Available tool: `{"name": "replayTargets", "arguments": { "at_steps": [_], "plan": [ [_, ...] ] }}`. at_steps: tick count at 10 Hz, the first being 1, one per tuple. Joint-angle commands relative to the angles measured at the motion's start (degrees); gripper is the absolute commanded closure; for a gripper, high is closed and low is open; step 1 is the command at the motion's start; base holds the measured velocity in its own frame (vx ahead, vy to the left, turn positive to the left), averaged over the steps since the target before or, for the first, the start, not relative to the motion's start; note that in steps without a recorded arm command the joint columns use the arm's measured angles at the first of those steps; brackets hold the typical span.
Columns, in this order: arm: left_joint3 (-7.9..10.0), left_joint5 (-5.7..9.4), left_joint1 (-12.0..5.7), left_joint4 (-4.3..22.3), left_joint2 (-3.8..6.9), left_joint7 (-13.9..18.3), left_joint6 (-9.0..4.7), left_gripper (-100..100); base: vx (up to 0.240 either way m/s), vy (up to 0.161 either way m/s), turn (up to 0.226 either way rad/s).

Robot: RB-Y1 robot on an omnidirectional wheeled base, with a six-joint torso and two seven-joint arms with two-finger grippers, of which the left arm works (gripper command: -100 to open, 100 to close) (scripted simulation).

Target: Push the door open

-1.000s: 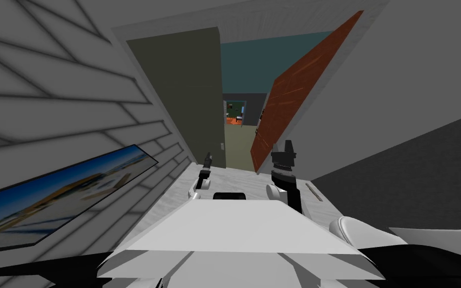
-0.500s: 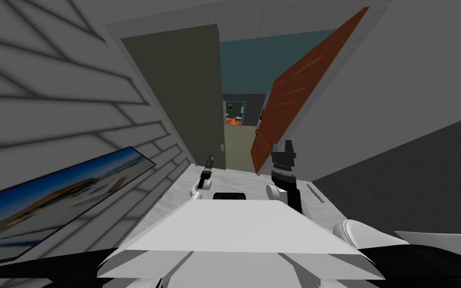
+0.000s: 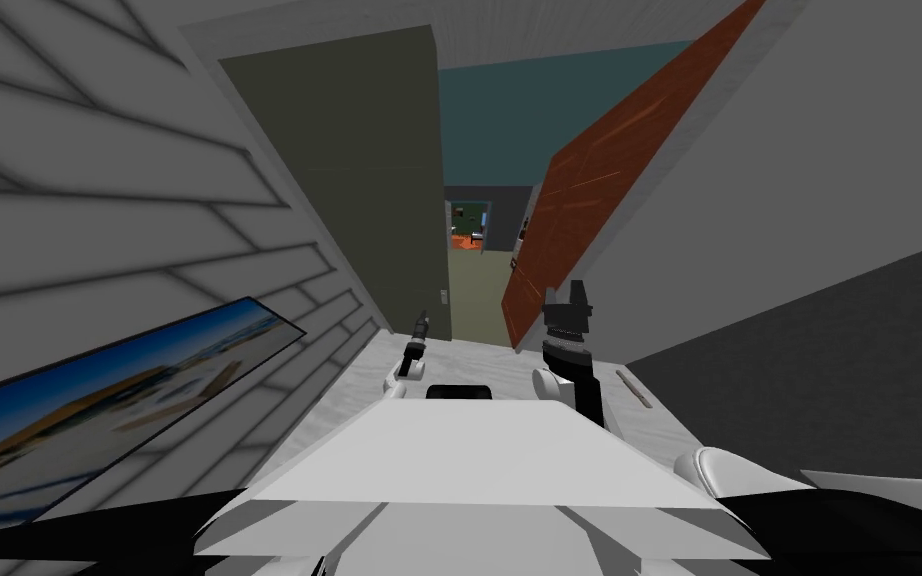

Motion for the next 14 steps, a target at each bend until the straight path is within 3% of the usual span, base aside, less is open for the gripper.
{"name": "replayTargets", "arguments": {
  "at_steps": [1, 5, 6, 14],
  "plan": [
    [-0.24, 0.25, -1.10, 2.86, -0.16, 0.31, -0.27, -100, 0.070, 0.022, -0.020],
    [-0.62, 0.73, -3.34, 8.39, -0.55, 0.87, -1.10, -100, 0.084, 0.017, -0.015],
    [-0.62, 0.73, -3.34, 8.52, -0.55, 0.87, -1.10, -100, 0.034, 0.015, -0.009],
    [-1.45, 1.77, -8.20, 20.78, -1.79, 2.07, -2.88, -100, 0.087, 0.018, -0.015]
  ]
}}
